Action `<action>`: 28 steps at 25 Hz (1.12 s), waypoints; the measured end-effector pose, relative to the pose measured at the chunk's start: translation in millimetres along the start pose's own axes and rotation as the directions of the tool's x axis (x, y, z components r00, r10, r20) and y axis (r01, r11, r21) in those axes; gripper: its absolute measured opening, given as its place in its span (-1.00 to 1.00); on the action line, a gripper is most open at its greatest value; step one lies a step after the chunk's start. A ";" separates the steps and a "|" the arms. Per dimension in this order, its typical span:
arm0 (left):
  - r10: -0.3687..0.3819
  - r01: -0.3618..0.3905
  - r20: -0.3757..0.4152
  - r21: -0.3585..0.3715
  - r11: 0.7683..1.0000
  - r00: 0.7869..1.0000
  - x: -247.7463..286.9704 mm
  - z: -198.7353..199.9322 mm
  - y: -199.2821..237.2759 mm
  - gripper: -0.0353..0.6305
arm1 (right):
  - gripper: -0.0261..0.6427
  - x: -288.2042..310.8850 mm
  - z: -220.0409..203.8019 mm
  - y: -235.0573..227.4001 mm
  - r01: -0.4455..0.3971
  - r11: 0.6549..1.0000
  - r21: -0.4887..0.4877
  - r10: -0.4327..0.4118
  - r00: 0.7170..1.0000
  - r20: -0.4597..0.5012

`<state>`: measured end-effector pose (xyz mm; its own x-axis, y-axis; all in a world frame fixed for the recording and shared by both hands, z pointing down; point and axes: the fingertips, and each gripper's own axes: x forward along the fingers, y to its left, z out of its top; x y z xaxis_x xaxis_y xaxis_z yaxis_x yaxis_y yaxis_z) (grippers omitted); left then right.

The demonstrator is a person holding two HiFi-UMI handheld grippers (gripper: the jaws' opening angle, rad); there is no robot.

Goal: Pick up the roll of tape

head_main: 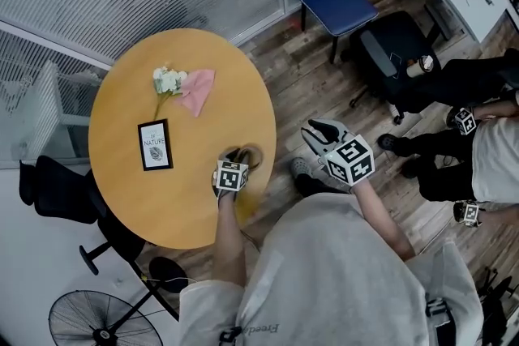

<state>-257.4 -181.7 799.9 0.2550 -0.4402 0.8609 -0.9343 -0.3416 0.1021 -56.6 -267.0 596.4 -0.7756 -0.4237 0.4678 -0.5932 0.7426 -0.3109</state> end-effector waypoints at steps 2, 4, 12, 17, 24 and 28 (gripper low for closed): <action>0.005 -0.005 -0.007 0.012 1.000 1.000 0.2 -0.6 0.8 -0.56 | -0.61 -0.5 0.0 1.5 0.003 1.000 -0.001 -0.003 1.000 0.000; 0.012 -0.011 -0.017 0.027 1.000 1.000 0.0 -0.8 1.8 -0.57 | -0.61 -1.1 1.1 2.7 0.007 1.000 -0.004 -0.007 1.000 0.000; 0.051 -0.047 -0.056 0.074 0.996 0.997 2.2 -4.4 5.0 -0.72 | -0.61 -10.5 -2.1 2.7 0.026 1.000 0.003 -0.026 1.000 0.007; 0.082 -0.078 -0.042 0.079 0.994 0.996 -6.1 -4.4 4.9 -0.73 | -0.61 -17.6 -3.4 6.6 0.036 0.999 0.011 -0.037 0.999 0.020; 0.138 -0.139 0.053 0.029 0.990 0.989 -36.1 12.3 10.2 -0.73 | -0.61 -23.1 -3.2 19.1 0.032 0.999 0.014 -0.032 0.999 0.035; 0.179 -0.179 0.132 -0.008 0.984 0.975 -63.9 31.7 11.4 -0.73 | -0.61 -21.4 -3.3 32.0 0.020 1.000 0.005 -0.020 0.999 0.041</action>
<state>-276.4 -183.7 730.3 0.1146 -0.6002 0.7916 -0.9669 -0.2503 -0.0498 -58.3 -232.4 579.2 -0.7715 -0.4595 0.4400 -0.6098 0.7313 -0.3054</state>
